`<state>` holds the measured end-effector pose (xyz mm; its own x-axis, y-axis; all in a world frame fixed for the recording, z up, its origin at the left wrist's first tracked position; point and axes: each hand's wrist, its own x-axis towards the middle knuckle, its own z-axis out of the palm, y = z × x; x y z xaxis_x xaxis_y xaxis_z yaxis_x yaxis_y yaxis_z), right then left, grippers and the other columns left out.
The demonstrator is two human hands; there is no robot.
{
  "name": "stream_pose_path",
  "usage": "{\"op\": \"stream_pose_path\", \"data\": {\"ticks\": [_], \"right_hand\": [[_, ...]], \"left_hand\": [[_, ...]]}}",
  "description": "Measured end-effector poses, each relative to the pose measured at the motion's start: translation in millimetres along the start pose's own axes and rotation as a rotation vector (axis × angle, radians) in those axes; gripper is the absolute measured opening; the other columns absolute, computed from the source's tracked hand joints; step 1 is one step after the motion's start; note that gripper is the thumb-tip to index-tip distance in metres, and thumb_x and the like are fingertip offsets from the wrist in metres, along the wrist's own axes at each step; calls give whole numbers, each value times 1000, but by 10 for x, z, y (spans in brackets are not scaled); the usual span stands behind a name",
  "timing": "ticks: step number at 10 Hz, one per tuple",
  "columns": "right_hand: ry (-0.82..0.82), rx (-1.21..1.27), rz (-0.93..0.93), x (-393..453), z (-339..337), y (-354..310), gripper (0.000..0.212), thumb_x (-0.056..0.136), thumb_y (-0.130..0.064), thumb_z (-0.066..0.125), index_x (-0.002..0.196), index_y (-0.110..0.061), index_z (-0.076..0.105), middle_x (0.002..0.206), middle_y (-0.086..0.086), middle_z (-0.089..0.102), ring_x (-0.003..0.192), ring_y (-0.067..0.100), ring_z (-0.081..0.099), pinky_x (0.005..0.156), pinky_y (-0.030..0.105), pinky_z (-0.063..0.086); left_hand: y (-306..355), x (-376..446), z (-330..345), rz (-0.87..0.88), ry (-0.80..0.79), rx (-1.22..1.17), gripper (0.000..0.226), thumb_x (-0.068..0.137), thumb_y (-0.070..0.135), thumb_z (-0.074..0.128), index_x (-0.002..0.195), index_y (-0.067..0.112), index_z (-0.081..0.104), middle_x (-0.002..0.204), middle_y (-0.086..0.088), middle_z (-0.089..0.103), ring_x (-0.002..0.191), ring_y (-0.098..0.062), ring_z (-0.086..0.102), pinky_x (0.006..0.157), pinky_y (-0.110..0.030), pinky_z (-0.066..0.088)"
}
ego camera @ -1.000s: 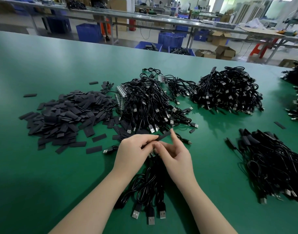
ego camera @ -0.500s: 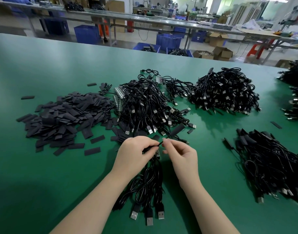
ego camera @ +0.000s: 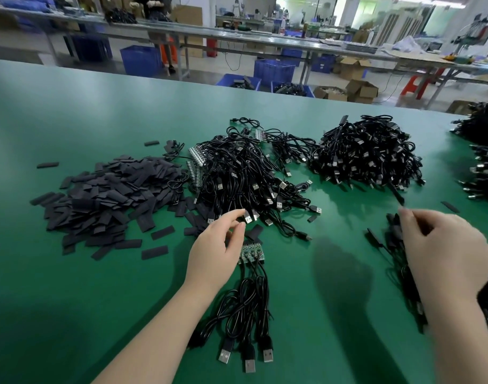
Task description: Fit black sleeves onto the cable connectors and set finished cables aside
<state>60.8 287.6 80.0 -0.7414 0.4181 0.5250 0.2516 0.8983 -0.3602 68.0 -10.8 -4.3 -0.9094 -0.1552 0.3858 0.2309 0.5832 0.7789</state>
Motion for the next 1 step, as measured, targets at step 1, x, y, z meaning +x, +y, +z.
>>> {"op": "stream_pose_path", "data": {"ticks": [1], "right_hand": [[-281, -271, 110, 52, 35, 231, 48, 93, -50, 59, 131, -20, 63, 129, 18, 60, 120, 40, 46, 98, 51, 38]], "left_hand": [[16, 3, 24, -19, -23, -3, 30, 99, 35, 49, 129, 36, 56, 100, 17, 65, 68, -11, 60, 63, -40, 54]]}}
